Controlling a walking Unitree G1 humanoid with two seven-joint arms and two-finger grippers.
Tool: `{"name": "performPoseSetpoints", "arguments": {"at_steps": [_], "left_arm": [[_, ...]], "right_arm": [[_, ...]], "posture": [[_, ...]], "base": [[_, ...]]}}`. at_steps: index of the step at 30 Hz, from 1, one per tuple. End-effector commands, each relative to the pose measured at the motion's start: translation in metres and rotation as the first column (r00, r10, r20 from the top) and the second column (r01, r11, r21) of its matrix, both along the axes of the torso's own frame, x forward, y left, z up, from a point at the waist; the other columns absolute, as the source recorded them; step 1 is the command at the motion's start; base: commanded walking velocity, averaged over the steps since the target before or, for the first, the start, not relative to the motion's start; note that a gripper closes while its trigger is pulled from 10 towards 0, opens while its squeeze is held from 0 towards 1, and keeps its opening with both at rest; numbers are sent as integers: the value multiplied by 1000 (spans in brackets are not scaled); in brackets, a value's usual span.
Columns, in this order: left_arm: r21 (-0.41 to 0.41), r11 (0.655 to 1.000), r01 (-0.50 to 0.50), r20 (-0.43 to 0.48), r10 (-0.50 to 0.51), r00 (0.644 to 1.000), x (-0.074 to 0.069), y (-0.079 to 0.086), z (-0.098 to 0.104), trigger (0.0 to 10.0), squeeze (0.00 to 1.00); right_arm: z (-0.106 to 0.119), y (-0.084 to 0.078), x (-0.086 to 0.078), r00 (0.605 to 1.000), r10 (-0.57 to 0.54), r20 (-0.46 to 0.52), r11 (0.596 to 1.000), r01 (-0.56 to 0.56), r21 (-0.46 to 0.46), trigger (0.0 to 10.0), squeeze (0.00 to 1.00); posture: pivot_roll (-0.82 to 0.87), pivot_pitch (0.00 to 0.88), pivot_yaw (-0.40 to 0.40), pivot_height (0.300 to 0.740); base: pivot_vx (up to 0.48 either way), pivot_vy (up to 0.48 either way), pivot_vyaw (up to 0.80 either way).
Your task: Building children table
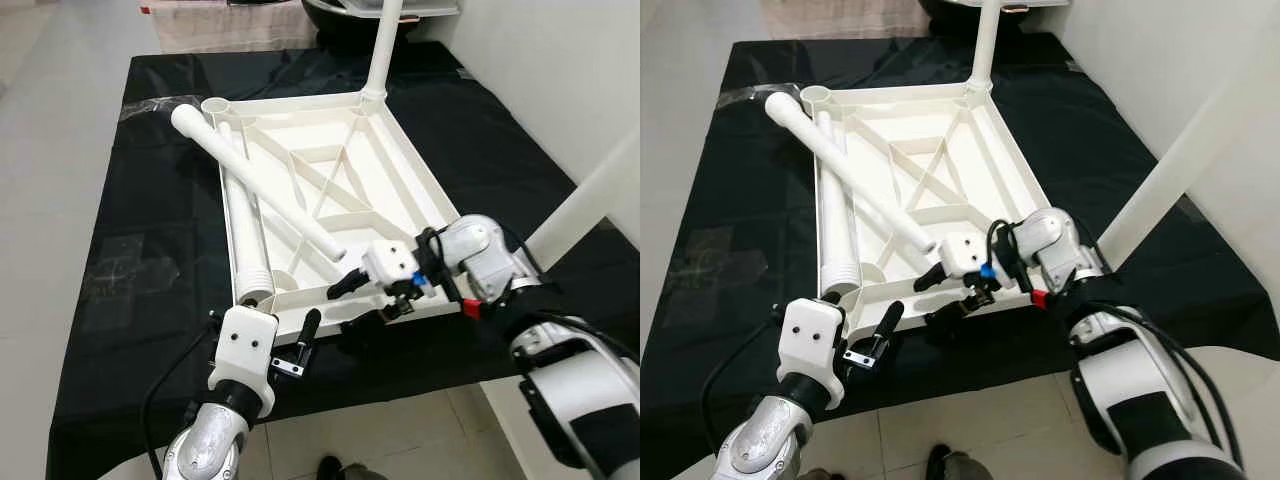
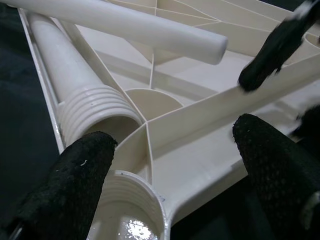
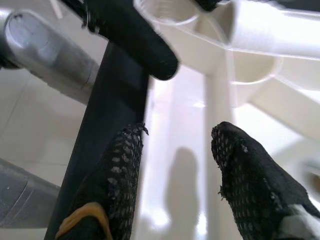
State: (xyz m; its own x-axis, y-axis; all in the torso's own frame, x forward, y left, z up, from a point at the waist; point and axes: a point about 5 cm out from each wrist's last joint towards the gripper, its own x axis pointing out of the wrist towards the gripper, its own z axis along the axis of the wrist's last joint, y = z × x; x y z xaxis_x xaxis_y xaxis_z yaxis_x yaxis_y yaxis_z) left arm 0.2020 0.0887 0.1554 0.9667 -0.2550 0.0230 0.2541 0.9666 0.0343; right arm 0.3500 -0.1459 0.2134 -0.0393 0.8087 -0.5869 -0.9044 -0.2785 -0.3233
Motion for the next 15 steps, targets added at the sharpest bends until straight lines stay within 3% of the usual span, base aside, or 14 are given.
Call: {"name": "performPoseSetpoints", "arguments": {"at_steps": [1,5,8,10,11,13,14,15], "left_arm": [[1,1000,6,-19,-6,1000,-2,0,-3,10000,0],[1,1000,6,-21,-6,1000,-1,0,-3,10000,0],[1,1000,6,-21,-6,1000,-1,0,-3,10000,0],[2,1000,5,-21,-5,1000,-2,0,-3,10000,0],[2,1000,5,-21,-5,1000,-2,0,-3,10000,0],[2,1000,5,-20,-5,1000,-2,0,-3,10000,0],[2,1000,5,-20,-5,1000,-2,0,-3,10000,0],[3,1000,5,-19,-5,1000,-2,0,-3,10000,0]], "right_arm": [[3,2,-1,1000,23,-13,1000,-23,-3,10000,0],[14,-2,-2,1000,15,-27,1000,-15,18,10000,0],[28,-2,-3,998,1,-65,996,5,87,10000,0],[54,4,4,993,-31,-116,965,60,255,10000,0],[54,4,4,993,-31,-116,965,60,255,10000,0],[72,10,11,983,-61,-171,917,123,380,10000,0],[72,10,11,983,-61,-171,917,123,380,10000,0],[78,15,19,974,-143,-176,875,208,438,10000,0]], "posture": [[41,204,-91,740],[42,204,-90,740],[42,204,-90,740],[41,201,-94,740],[41,201,-94,740],[42,198,-93,740],[42,198,-93,740],[44,195,-93,740]], "base": [[0,0,0],[0,0,0],[0,0,0],[0,0,0],[0,0,0],[0,0,0],[0,0,0],[0,0,0]]}}
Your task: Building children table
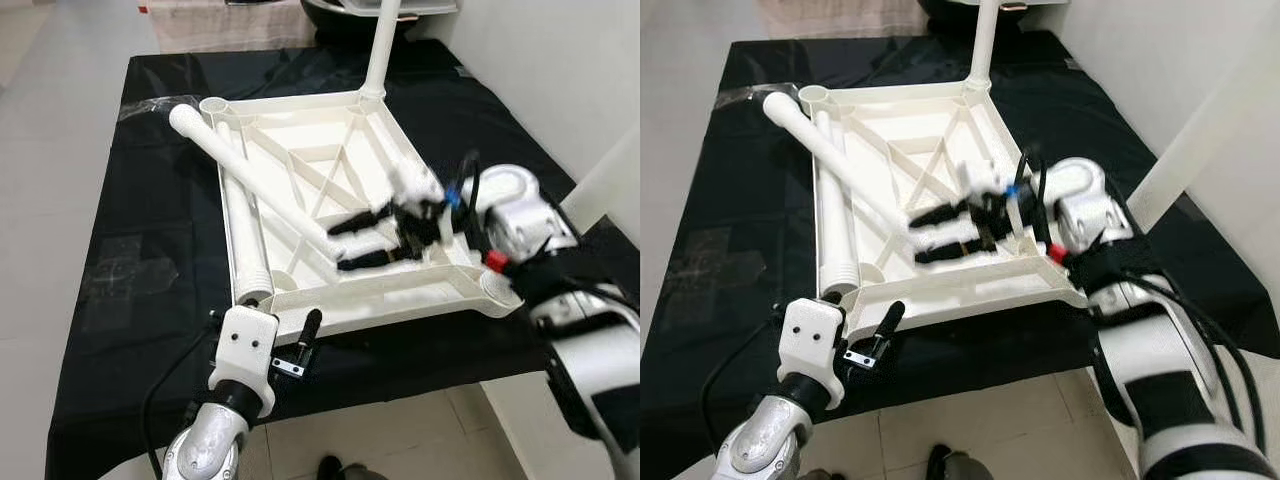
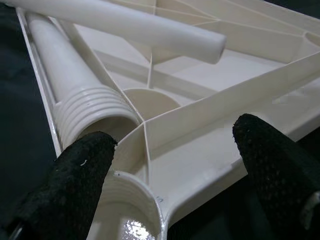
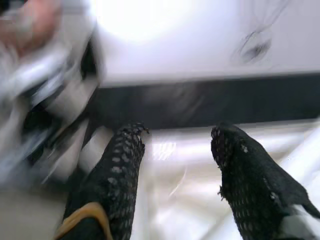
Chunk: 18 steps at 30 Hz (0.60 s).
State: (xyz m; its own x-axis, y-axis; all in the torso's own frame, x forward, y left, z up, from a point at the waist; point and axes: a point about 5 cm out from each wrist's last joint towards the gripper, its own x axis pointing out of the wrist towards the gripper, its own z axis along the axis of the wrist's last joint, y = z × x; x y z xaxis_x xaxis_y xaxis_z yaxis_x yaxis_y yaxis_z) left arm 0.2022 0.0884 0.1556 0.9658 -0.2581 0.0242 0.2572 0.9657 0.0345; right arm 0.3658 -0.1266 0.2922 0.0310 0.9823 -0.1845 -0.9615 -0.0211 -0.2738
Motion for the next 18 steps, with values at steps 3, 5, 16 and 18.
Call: {"name": "performPoseSetpoints", "arguments": {"at_steps": [3,5,16,18], "left_arm": [[5,1000,3,-16,-3,1000,-2,0,-3,10000,0],[5,1000,3,-14,-3,1000,-2,0,-3,10000,0],[2,1000,-2,-2,2,1000,-2,-2,-2,10000,0],[2,1000,-3,-2,3,1000,-2,-2,-2,10000,0]], "right_arm": [[-1,5,24,935,-341,-98,935,348,71,10000,0],[-6,6,31,886,-450,-114,889,456,41,10000,0],[-21,20,47,635,-744,-206,657,752,-55,10000,0],[-19,24,47,639,-736,-222,664,746,-53,10000,0]], "posture": [[44,193,-91,740],[44,193,-91,740],[52,164,-97,740],[52,164,-97,740]], "base": [[0,0,0],[0,0,0],[0,0,0],[0,0,0]]}}
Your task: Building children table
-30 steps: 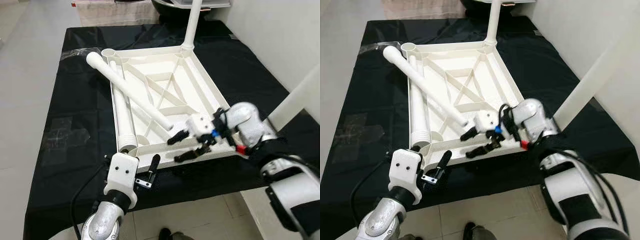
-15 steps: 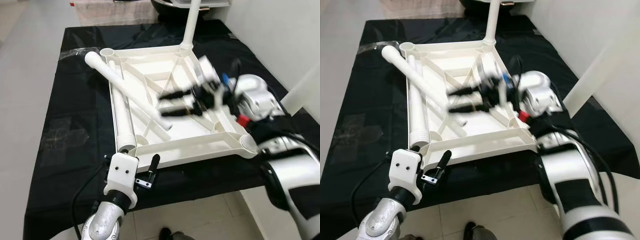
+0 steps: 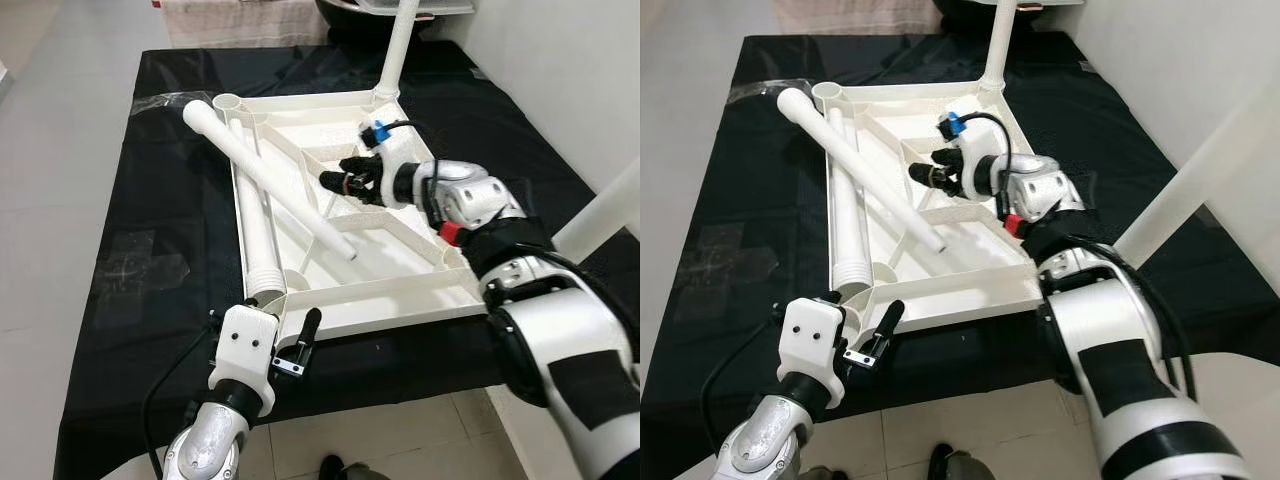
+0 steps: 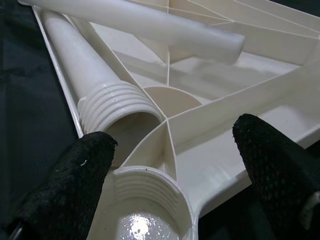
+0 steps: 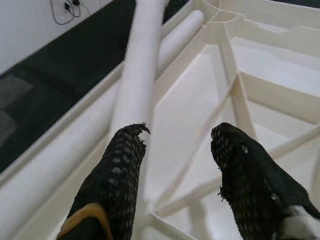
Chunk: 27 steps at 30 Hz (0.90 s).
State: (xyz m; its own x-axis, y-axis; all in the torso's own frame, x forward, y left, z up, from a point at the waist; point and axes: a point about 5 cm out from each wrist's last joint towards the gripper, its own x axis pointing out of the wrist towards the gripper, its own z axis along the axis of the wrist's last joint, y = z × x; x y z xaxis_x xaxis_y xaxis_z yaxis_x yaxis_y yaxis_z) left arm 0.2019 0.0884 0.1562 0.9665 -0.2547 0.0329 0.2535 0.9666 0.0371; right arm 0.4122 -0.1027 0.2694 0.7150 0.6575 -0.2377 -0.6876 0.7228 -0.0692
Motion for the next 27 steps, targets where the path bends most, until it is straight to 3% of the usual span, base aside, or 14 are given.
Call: {"name": "performPoseSetpoints", "arguments": {"at_steps": [1,7,12,27], "left_arm": [[1,1000,1,-13,-1,1000,-2,-2,-3,10000,0],[0,1000,2,-17,-2,1000,-2,-2,-4,10000,0],[0,1000,6,-20,-6,1000,-1,-3,-5,10000,0],[-2,1000,4,-25,-4,1000,-2,-2,-6,10000,0]], "right_arm": [[7,1,1,1000,-19,-12,1000,19,1,10000,0],[12,4,1,1000,-17,-16,999,16,-33,10000,0],[1,7,-2,996,-1,-84,990,-11,-143,10000,0],[-11,15,-10,967,52,-248,987,-88,-137,10000,0]], "posture": [[51,163,-95,740],[48,159,-98,740],[44,155,-99,740],[44,169,-102,740]], "base": [[0,0,0],[0,0,0],[0,0,0],[0,0,0]]}}
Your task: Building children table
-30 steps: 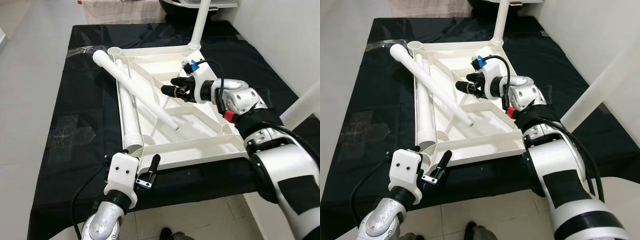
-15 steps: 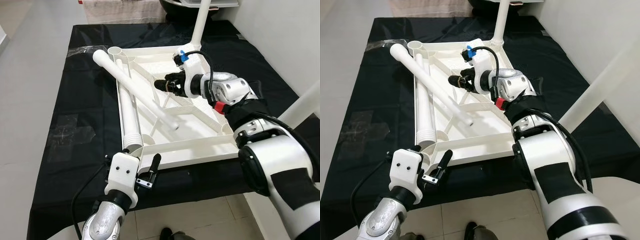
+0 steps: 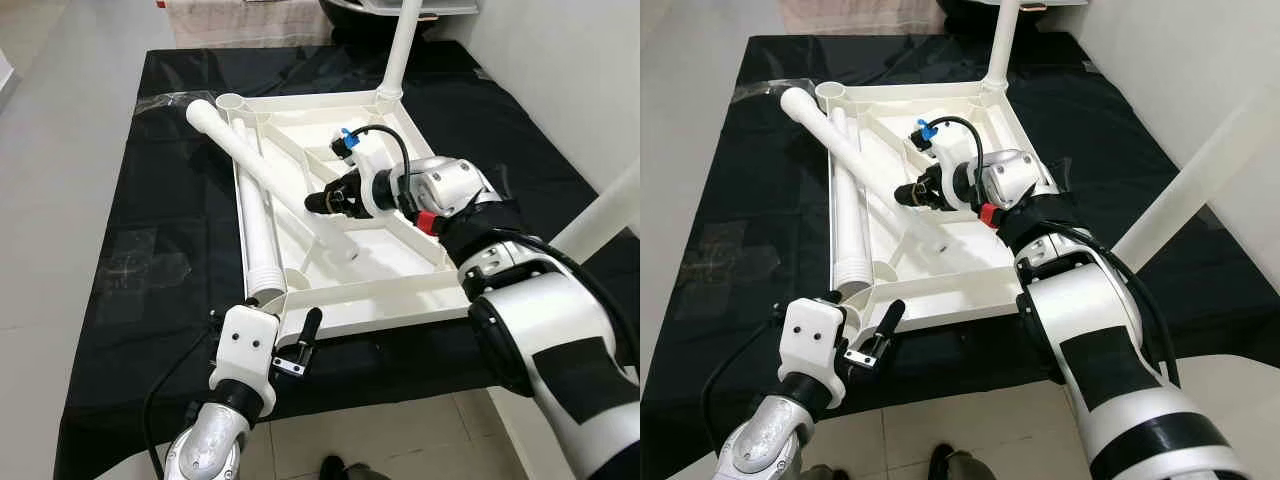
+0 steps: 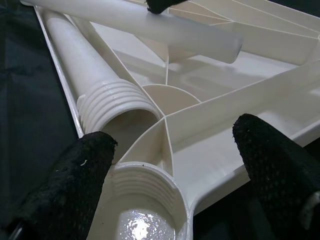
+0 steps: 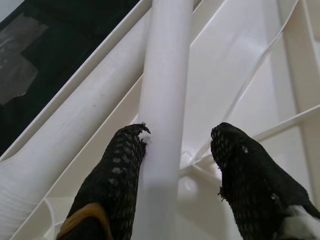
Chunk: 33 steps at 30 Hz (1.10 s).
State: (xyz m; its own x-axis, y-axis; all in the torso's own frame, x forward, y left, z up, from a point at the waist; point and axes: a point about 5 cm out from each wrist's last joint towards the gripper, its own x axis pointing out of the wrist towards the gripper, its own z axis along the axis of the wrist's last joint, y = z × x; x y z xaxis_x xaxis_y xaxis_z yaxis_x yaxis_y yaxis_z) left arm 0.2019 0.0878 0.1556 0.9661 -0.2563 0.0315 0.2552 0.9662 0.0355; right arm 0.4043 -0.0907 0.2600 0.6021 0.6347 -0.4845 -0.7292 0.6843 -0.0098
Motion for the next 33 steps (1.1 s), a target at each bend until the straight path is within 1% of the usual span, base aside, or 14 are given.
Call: {"name": "performPoseSetpoints", "arguments": {"at_steps": [1,4,8,12,13,23,24,25,26,33], "left_arm": [[-1,1000,3,-23,-3,1000,-2,-2,-5,10000,0],[0,1000,3,-23,-3,1000,-1,-1,-5,10000,0],[0,1000,4,-23,-4,1000,-1,-1,-5,10000,0],[1,1000,3,-23,-3,1000,-1,-1,-5,10000,0],[1,1000,3,-23,-3,1000,-1,-1,-5,10000,0],[-2,1000,2,-23,-2,1000,-1,-2,-4,10000,0],[-2,1000,0,-24,0,1000,-1,-1,-4,10000,0],[-2,1000,0,-24,0,1000,-1,-1,-4,10000,0],[-2,1000,-1,-24,0,1000,-1,-1,-4,10000,0],[-3,1000,-1,-24,1,1000,-1,-1,-4,10000,0]], "right_arm": [[-2,3,-2,1000,24,-19,1000,-24,1,10000,0],[-4,5,-4,999,30,-45,1000,-30,-6,10000,0],[-6,6,-5,998,29,-53,999,-30,-13,10000,0],[-13,7,-7,996,41,-78,999,-44,-31,10000,0],[-18,8,-9,994,47,-96,998,-51,-47,10000,0],[-30,9,-11,993,53,-104,993,-63,-98,10000,0],[-34,9,-12,993,56,-106,991,-68,-112,8078,0],[-35,10,-12,993,57,-107,991,-69,-114,8078,0],[-36,9,-12,993,58,-102,990,-70,-121,0,0],[-37,7,-10,996,34,-82,992,-44,-119,0,0]], "posture": [[44,169,-102,740],[45,172,-100,740],[44,175,-99,740],[41,179,-98,740],[41,178,-99,740],[41,185,-100,740],[40,186,-100,740],[40,186,-100,740],[40,186,-100,740],[41,188,-99,740]], "base": [[0,0,0],[0,0,0],[0,0,0],[0,0,0],[0,0,0],[0,0,0],[0,0,0],[0,0,0],[0,0,0],[0,0,0]]}}
